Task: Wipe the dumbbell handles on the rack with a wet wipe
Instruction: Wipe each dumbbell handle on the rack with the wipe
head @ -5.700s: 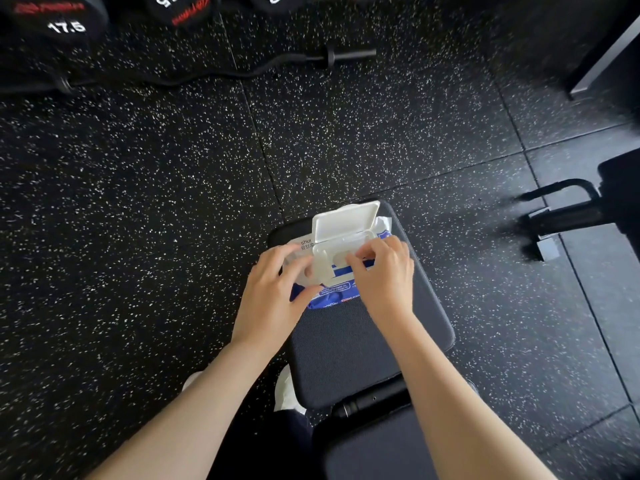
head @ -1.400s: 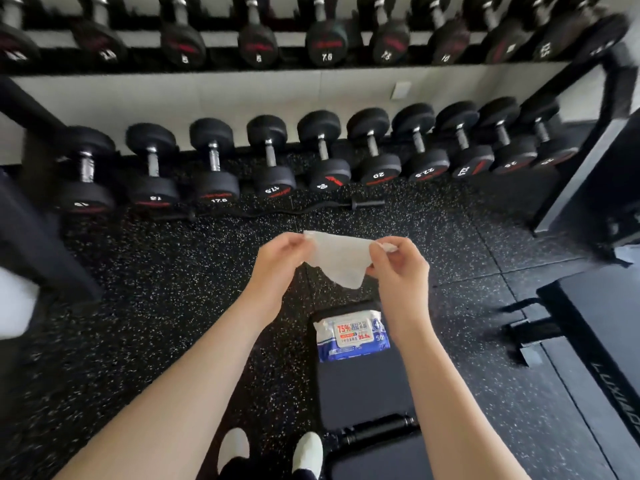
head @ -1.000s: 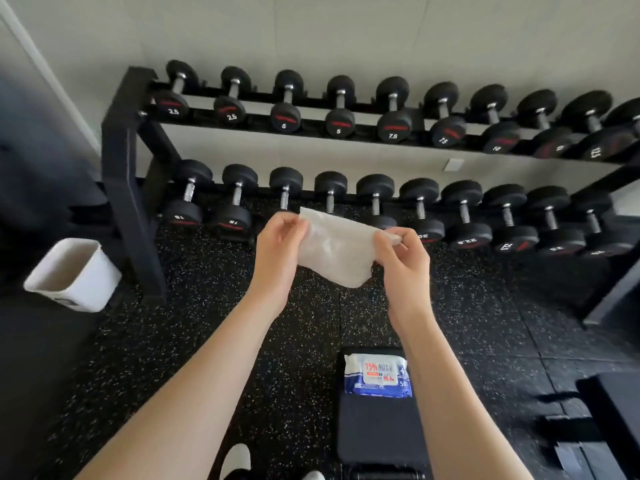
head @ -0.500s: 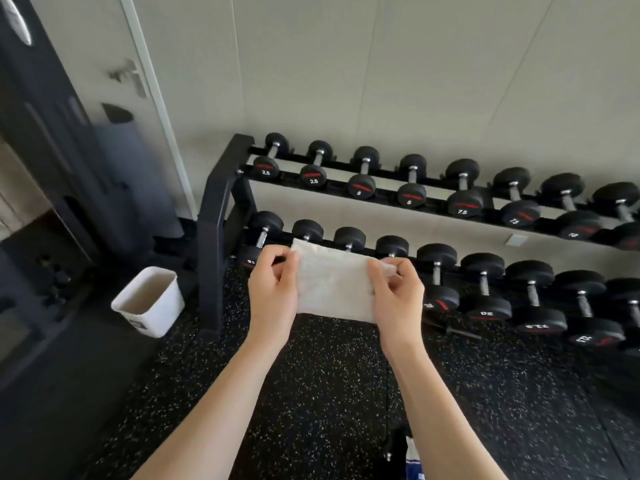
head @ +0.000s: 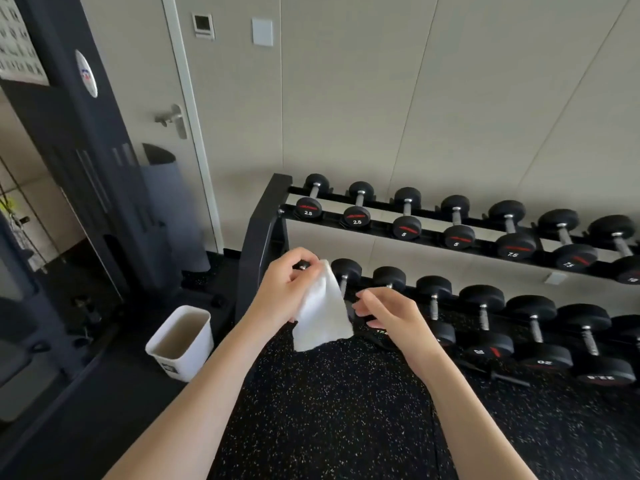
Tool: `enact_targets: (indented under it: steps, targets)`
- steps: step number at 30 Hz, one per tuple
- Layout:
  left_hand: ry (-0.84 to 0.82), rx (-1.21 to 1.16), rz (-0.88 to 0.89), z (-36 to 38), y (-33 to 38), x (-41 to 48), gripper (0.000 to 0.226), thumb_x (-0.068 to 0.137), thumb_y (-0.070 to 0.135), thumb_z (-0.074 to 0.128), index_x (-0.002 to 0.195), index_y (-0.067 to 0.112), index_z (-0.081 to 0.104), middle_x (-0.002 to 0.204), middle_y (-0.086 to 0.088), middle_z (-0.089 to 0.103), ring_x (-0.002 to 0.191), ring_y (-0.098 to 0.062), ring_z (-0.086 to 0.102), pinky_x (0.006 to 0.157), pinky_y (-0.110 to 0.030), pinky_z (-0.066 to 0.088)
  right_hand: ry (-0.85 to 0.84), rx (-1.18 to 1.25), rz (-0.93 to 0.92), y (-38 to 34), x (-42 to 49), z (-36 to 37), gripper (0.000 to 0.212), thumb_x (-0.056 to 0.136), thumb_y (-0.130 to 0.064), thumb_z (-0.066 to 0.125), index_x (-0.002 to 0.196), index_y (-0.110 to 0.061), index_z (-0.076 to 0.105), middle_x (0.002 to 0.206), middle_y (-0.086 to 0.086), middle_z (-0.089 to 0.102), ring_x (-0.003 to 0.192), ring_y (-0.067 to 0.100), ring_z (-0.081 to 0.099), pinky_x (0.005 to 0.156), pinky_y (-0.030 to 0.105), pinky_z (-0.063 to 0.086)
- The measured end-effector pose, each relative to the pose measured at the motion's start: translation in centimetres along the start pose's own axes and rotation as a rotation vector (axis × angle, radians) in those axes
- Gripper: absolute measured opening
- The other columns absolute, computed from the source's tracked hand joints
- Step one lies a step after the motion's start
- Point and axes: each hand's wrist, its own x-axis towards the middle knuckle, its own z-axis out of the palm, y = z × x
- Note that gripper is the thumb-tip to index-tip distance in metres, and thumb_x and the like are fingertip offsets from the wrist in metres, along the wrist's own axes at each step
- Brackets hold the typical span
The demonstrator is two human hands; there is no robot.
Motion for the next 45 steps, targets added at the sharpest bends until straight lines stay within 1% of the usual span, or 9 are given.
enact_targets:
  steps: [6, 12, 18, 20, 22, 26, 29, 40, 45]
  targets:
    - [-0.232, 0.044, -0.029, -1.9, -1.0, 3.8, 0.013, 0.093, 0.023, 0.056, 0.093, 0.012, 0.062, 0.041, 0.017, 0.043, 0.038, -0.002, 0.036, 0.036, -0.013, 0.027, -0.29, 0.011, -0.048, -1.6, 3.5, 3.2, 0.036, 0.086, -0.028, 0.064, 0.121, -0.022, 0.06, 0.118, -0.008, 0.066, 0.113, 0.004, 0.058, 0.1, 0.028, 0.044]
    - [-0.356, -0.04, -0.153, -2.8, -3.2, 8.6, 0.012, 0.088, 0.031, 0.063, 0.089, 0.02, 0.067, 0.058, 0.0, 0.051, 0.051, -0.012, 0.045, 0.044, -0.023, 0.034, -0.268, 0.101, -0.017, -0.6, 8.2, 3.9, 0.024, 0.089, -0.019, 0.063, 0.112, -0.01, 0.063, 0.113, 0.006, 0.068, 0.109, 0.02, 0.062, 0.102, 0.042, 0.044]
    - [-0.235, -0.582, -0.49, -1.8, -6.8, 14.2, 0.052, 0.083, 0.055, 0.055, 0.106, 0.01, 0.068, 0.085, -0.004, 0.068, 0.083, -0.018, 0.064, 0.072, -0.028, 0.05, -0.185, 0.334, -0.006, -0.1, 13.6, 2.5, 0.028, 0.089, -0.019, 0.06, 0.105, 0.004, 0.06, 0.105, 0.015, 0.068, 0.097, 0.028, 0.066, 0.08, 0.037, 0.054]
    - [-0.301, -0.747, -0.547, -0.7, -8.7, 15.6, 0.073, 0.083, 0.068, 0.045, 0.126, 0.01, 0.058, 0.12, -0.013, 0.062, 0.113, -0.026, 0.058, 0.098, -0.042, 0.044, -0.139, 0.398, -0.006, -0.2, 15.8, 1.8, 0.027, 0.091, -0.019, 0.058, 0.109, 0.001, 0.06, 0.106, 0.015, 0.069, 0.097, 0.029, 0.066, 0.079, 0.037, 0.054]
    - [-0.312, -0.794, -0.572, 0.8, -9.6, 16.8, 0.076, 0.084, 0.069, 0.041, 0.129, 0.009, 0.056, 0.126, -0.015, 0.056, 0.119, -0.027, 0.053, 0.107, -0.046, 0.035, -0.096, 0.422, -0.012, -0.3, 18.4, 0.9, 0.026, 0.092, -0.019, 0.057, 0.11, -0.001, 0.061, 0.106, 0.014, 0.069, 0.099, 0.029, 0.066, 0.081, 0.038, 0.054]
    - [-0.117, -0.696, -0.445, 3.0, -9.7, 20.1, 0.041, 0.09, 0.029, 0.059, 0.128, 0.016, 0.054, 0.116, -0.013, 0.066, 0.108, -0.024, 0.063, 0.098, -0.043, 0.047, 0.014, 0.411, -0.008, -0.1, 23.3, -1.2, 0.023, 0.093, -0.019, 0.056, 0.11, -0.006, 0.062, 0.105, 0.012, 0.07, 0.099, 0.028, 0.066, 0.082, 0.04, 0.055]
    - [0.02, -0.499, -0.338, 3.7, -9.6, 22.9, 0.043, 0.082, 0.008, 0.069, 0.12, 0.026, 0.059, 0.101, -0.014, 0.07, 0.098, -0.021, 0.067, 0.089, -0.036, 0.053, 0.047, 0.384, -0.004, 0.5, 26.3, -2.5, 0.021, 0.094, -0.02, 0.055, 0.108, -0.007, 0.062, 0.103, 0.011, 0.07, 0.097, 0.027, 0.066, 0.082, 0.04, 0.055]
    - [0.159, -0.187, -0.206, 4.0, -11.4, 30.7, 0.018, 0.081, 0.002, 0.068, 0.092, 0.015, 0.074, 0.087, 0.001, 0.072, 0.08, -0.003, 0.065, 0.073, -0.013, 0.049, 0.166, 0.282, -0.068, 1.5, 34.5, -2.8, 0.037, 0.09, -0.007, 0.059, 0.117, -0.03, 0.048, 0.071, 0.01, 0.065, 0.066, 0.023, 0.057, 0.062, 0.037, 0.048]
    - [0.04, -0.201, -0.242, 2.2, -13.3, 35.1, 0.032, 0.076, -0.001, 0.071, 0.102, 0.018, 0.071, 0.098, -0.001, 0.071, 0.091, -0.011, 0.067, 0.078, -0.019, 0.053, 0.059, 0.16, -0.064, 1.0, 38.5, -2.3, 0.03, 0.083, -0.005, 0.068, 0.11, -0.018, 0.064, 0.103, -0.002, 0.068, 0.096, 0.016, 0.065, 0.083, 0.03, 0.054]
